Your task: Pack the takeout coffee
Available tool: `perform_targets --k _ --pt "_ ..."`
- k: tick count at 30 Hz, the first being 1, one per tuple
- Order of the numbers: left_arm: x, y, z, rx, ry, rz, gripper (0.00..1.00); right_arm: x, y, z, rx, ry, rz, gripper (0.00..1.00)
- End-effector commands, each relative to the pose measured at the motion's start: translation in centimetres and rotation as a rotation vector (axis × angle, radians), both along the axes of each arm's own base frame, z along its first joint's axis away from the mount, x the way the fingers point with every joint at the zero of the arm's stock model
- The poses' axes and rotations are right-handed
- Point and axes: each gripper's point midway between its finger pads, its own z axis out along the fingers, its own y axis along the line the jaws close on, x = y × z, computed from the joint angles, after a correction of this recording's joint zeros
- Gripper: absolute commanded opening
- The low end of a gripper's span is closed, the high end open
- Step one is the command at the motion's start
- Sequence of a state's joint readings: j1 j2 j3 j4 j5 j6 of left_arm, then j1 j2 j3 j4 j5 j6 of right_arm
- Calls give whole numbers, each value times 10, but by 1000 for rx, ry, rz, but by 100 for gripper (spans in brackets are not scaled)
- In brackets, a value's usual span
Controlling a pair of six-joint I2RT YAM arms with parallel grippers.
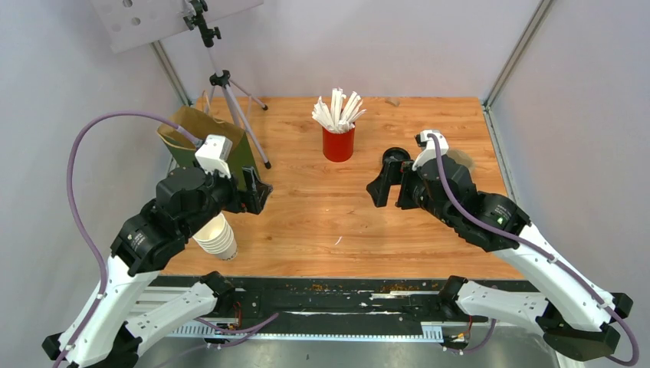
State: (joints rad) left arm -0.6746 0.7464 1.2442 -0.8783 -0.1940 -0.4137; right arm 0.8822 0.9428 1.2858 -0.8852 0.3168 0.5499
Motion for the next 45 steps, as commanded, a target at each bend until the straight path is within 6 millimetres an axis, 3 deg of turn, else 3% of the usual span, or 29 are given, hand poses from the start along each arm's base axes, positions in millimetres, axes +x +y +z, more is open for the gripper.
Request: perform_targets --k 1,5,9,15,21,27,31,38,45 --pt "4 0 8 -22 -34 13 100 2 0 -3 9 8 -23 100" --pt "5 3 5 -11 -25 35 100 1 -1 -1 25 2 -27 100" --pt "9 20 -3 27 9 137 100 -1 -2 -2 33 1 -25 100" --pt "11 61 -7 13 38 409 100 -3 -7 -8 19 4 -28 100" --pt "1 107 -8 88 81 654 100 -6 -14 -13 9 -8 -36 100" --pt "-5 133 -13 206 131 765 98 -8 -19 -15 2 -14 -36 100" --pt "-12 152 -25 273 190 837 93 -11 -20 -16 11 -11 -31 100" --pt "-25 166 -66 316 314 890 68 -14 -23 -20 17 1 -39 100" --pt "-45 181 -86 272 338 1018 65 -17 -26 -21 20 2 -40 100"
